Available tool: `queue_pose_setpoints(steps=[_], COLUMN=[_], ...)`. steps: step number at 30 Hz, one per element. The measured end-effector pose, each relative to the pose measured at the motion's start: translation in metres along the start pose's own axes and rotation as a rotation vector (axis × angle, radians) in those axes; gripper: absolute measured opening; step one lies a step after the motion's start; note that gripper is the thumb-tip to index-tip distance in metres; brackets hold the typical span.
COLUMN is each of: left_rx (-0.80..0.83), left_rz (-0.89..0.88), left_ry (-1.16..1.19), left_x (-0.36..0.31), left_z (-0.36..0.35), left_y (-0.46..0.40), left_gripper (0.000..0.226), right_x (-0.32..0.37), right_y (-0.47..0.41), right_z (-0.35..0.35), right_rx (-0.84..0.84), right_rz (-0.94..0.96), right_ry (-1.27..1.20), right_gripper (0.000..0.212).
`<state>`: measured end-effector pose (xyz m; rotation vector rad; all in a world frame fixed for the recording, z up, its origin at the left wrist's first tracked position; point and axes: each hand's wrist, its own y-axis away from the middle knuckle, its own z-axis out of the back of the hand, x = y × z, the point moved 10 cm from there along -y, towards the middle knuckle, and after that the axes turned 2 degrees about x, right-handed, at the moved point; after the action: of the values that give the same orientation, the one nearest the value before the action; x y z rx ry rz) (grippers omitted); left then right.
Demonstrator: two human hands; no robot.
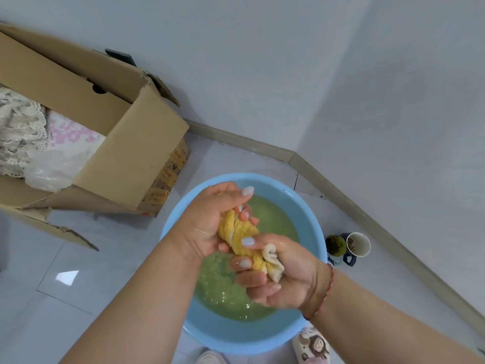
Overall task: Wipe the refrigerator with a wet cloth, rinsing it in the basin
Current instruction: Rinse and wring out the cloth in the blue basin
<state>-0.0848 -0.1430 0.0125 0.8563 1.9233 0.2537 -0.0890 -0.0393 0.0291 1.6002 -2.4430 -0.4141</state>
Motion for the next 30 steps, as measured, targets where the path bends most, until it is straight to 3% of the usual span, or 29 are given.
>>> queue_pose_setpoints(steps=[1,3,5,8,10,15,18,23,30], left_rx=[-0.082,-0.214,-0.331,-0.513,-0.639,-0.942,-1.042,-1.084,-1.089], left_rz=[-0.001,0.003,-0.018,-0.039,-0.023,0.126,0.277,0.384,0.4], left_ry=[-0.04,-0.158,-0.281,-0.379,-0.424,-0.278,-0.089,-0.01,0.034], left_x=[0.002,0.009,0.015,0.026,0.035,0.076,0.105,0.123,0.132], left_z=[0.006,0.017,0.028,0.046,0.055,0.084,0.093,0.096,0.097], left_y=[-0.003,-0.009,-0.015,-0.018,-0.013,0.009,0.021,0.03,0.033], left_gripper=[0.041,0.042,0.041,0.036,0.043,0.023,0.012,0.007,0.01], right_x=[0.004,0.02,0.039,0.058,0.061,0.05,0.046,0.04,0.032], right_y=[0.001,0.006,0.008,0.005,0.001,-0.001,-0.003,-0.007,-0.007], right_z=[0.017,0.047,0.064,0.087,0.098,0.116,0.118,0.122,0.127], right_rx=[-0.144,-0.453,-0.712,-0.962,-1.049,-1.141,-1.125,-1.076,-1.064], right_rz=[-0.01,-0.01,0.015,0.023,0.04,-0.029,-0.045,-0.07,-0.078], right_ry=[0.178,0.537,0.864,1.216,1.374,1.723,1.89,1.997,2.064], right_gripper=[0.008,0.029,0.025,0.013,0.019,0.039,0.035,0.026,0.027])
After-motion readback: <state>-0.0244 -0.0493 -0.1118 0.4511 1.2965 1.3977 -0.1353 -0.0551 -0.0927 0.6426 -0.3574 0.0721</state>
